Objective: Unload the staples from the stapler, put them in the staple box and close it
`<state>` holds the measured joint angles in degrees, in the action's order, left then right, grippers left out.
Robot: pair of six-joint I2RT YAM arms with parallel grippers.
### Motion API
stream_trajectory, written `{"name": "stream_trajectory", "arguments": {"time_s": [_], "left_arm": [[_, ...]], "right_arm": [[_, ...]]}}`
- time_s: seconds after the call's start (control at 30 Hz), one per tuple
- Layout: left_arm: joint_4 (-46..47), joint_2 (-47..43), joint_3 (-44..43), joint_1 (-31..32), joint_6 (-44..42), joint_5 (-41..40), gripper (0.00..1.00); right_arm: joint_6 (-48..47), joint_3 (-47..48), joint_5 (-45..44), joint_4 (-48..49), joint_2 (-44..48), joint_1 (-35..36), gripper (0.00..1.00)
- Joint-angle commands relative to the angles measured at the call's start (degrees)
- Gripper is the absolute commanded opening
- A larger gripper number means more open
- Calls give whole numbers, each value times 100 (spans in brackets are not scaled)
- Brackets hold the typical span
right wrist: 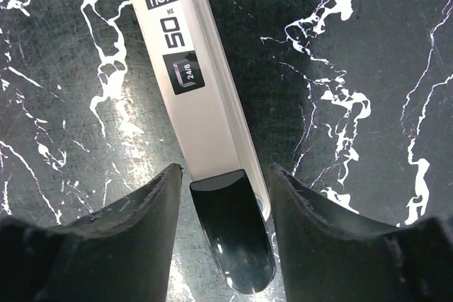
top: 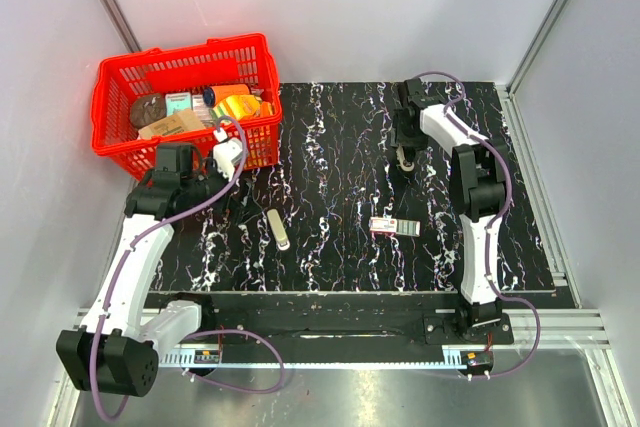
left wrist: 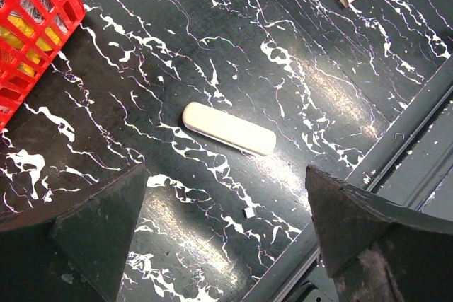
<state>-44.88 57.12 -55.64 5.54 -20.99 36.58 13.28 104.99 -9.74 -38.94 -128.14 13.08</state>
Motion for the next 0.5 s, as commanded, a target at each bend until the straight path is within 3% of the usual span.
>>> {"name": "stream_trajectory", "arguments": {"time_s": [0.0,0.17,0.4,0.47], "left_arm": [[243,27,0,35,-63,-19,99],[322,106,88,96,-54,-63,99],[489,194,158,368,51,-247,99],[533,246,141,483,60,-300,99]], "right_arm": [[8,259,121,-17,52,28,54],[61,110,130,35,157,28,42],[254,-162,156,132,447,194,14],[342,-329,130,202,631,335,11]]}}
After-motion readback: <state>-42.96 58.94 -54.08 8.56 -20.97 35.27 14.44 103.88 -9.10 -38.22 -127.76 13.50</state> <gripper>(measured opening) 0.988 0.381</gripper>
